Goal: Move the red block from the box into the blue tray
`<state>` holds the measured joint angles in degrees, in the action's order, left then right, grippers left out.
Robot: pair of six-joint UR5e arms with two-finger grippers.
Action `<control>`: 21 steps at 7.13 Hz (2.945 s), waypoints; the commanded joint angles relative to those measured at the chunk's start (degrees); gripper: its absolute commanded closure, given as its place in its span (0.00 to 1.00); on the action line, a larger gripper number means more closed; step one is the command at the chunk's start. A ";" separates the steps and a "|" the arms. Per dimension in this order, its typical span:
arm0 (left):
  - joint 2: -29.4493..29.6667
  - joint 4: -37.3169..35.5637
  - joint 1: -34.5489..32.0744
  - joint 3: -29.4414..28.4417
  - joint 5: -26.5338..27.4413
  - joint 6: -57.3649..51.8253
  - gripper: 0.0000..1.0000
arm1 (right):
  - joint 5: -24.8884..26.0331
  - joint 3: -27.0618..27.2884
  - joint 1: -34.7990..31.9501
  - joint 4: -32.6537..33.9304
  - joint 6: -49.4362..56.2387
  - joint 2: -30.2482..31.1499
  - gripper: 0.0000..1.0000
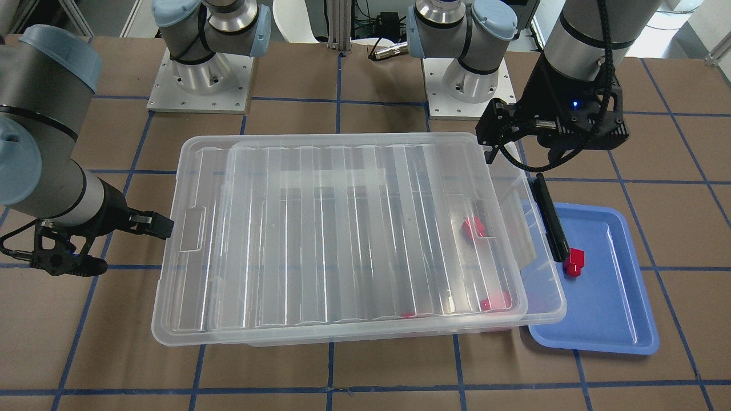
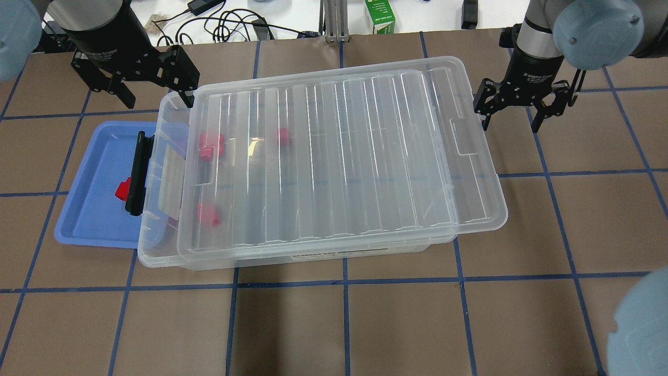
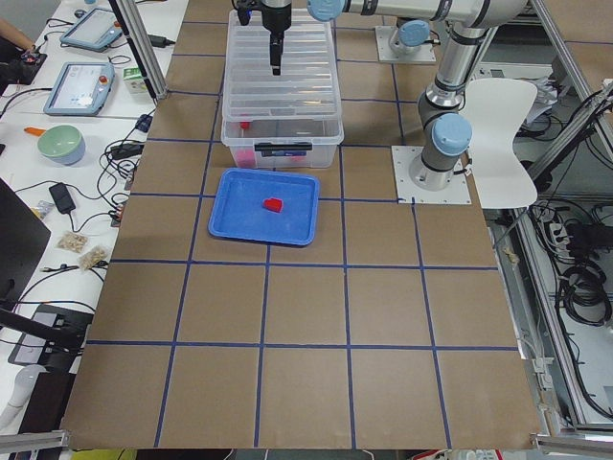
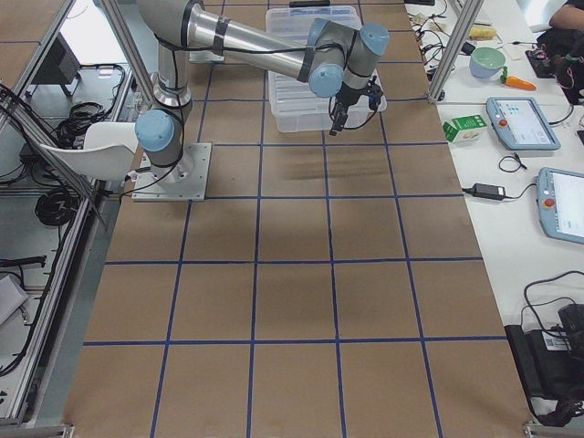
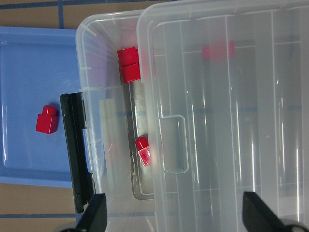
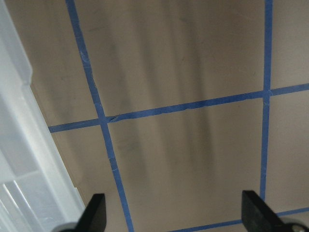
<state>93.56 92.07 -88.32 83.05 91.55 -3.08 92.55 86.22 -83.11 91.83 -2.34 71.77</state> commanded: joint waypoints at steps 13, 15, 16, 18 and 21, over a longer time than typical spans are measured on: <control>-0.13 -0.05 -0.02 0.10 0.03 0.00 0.00 | -2.10 -7.99 -2.59 -4.60 -1.09 4.76 0.00; -0.13 -0.05 -0.01 0.10 0.03 0.00 0.00 | -2.02 -7.30 -3.46 -9.19 -1.09 10.56 0.00; -0.13 -0.05 -0.01 0.10 0.03 0.00 0.00 | -1.85 -7.21 -5.47 -10.69 -1.18 10.94 0.00; -0.13 -0.05 -0.10 0.19 0.03 0.00 0.00 | -1.84 -6.95 -7.07 -10.89 -1.18 10.68 0.00; -0.13 -0.05 -0.10 0.19 0.03 0.00 0.00 | -0.88 -6.59 -6.28 -10.97 -0.22 10.41 0.00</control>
<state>93.43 92.02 -88.39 83.23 91.58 -3.08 91.31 79.41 -89.53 80.93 -2.98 82.29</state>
